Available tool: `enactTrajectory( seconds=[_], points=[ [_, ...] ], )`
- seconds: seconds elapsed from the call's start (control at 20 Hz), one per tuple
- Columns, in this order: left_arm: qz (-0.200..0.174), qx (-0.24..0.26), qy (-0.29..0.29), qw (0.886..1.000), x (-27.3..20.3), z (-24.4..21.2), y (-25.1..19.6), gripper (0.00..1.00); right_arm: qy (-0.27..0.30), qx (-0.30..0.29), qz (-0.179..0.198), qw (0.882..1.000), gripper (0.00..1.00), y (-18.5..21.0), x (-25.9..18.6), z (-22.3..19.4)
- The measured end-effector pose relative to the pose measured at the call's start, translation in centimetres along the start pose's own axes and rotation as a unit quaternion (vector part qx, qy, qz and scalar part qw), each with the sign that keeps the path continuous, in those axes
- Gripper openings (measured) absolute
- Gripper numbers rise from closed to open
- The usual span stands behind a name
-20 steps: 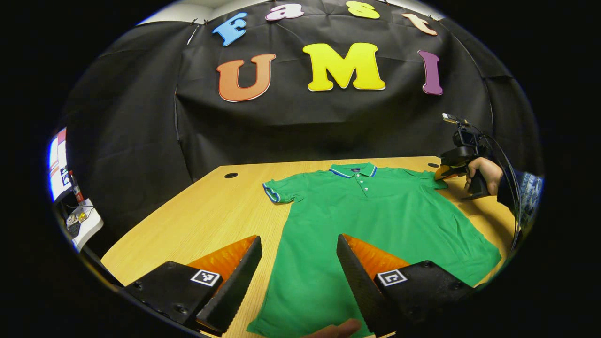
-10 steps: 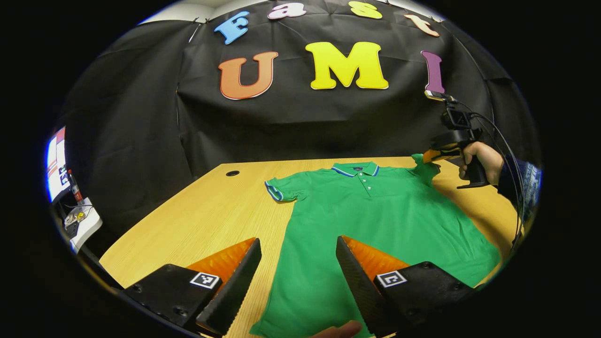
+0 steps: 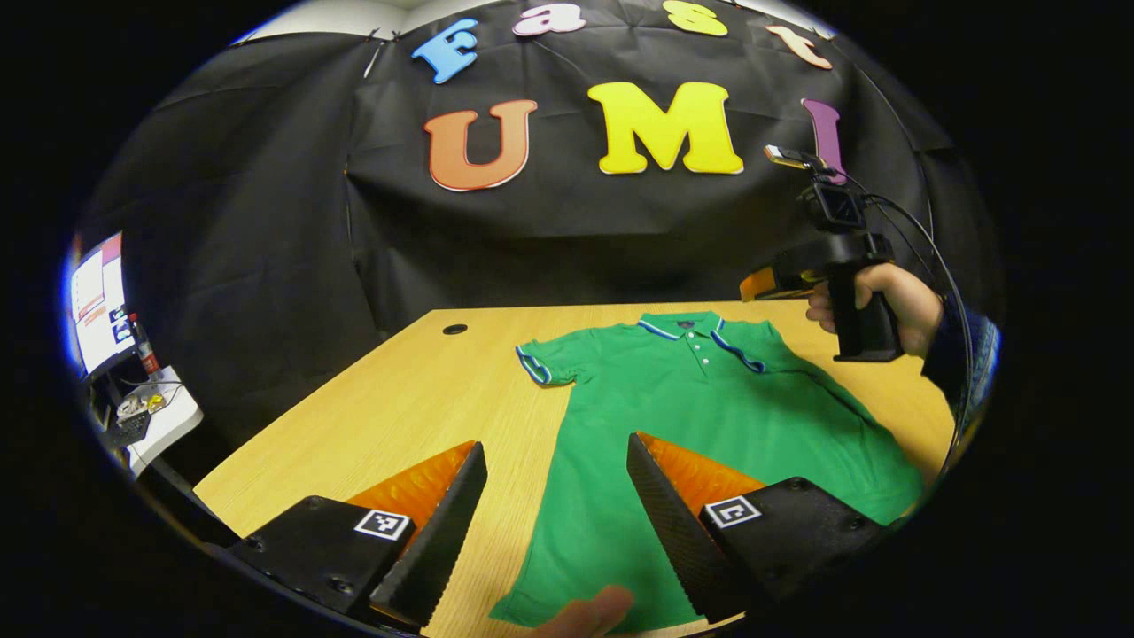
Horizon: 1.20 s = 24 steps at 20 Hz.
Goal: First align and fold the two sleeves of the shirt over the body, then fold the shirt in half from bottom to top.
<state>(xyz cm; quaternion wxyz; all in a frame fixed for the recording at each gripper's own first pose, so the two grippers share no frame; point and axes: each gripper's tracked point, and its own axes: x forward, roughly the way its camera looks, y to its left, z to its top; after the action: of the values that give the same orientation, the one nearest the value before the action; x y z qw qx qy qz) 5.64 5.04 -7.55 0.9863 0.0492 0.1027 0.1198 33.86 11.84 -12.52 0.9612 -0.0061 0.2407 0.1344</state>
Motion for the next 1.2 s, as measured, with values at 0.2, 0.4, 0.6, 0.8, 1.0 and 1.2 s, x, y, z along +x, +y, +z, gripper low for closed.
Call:
enactTrajectory(
  seconds=[0.2, 0.4, 0.6, 0.8, 1.0, 1.2],
  points=[
    [-0.017, -0.047, -0.01, 0.999, -1.0, 1.6, -0.1, 1.0, -0.056, -0.023, -0.002, 0.998, 0.95, -0.5, -6.8, 1.7],
    [0.0, -0.042, -0.004, 0.999, -0.9, 3.4, 0.8, 1.0, -0.109, -0.012, -0.003, 0.994, 0.95, -2.0, -14.0, 0.8],
    [0.016, -0.034, -0.005, 0.999, 0.8, 6.1, 1.5, 1.0, -0.123, -0.007, -0.012, 0.992, 0.95, -4.4, -18.6, -4.2],
    [0.04, -0.032, -0.025, 0.998, 4.8, 9.7, 2.2, 1.0, -0.137, 0.009, -0.012, 0.99, 0.95, -6.1, -21.7, -9.2],
    [0.046, -0.059, -0.021, 0.997, 13.0, 10.7, 2.9, 1.0, -0.142, 0.032, -0.031, 0.989, 0.95, -8.2, -24.0, -12.2],
    [0.067, -0.053, 0.013, 0.996, 22.9, 8.5, 4.3, 1.0, -0.184, 0.001, -0.04, 0.982, 0.95, -8.9, -27.0, -13.3]
  ],
)
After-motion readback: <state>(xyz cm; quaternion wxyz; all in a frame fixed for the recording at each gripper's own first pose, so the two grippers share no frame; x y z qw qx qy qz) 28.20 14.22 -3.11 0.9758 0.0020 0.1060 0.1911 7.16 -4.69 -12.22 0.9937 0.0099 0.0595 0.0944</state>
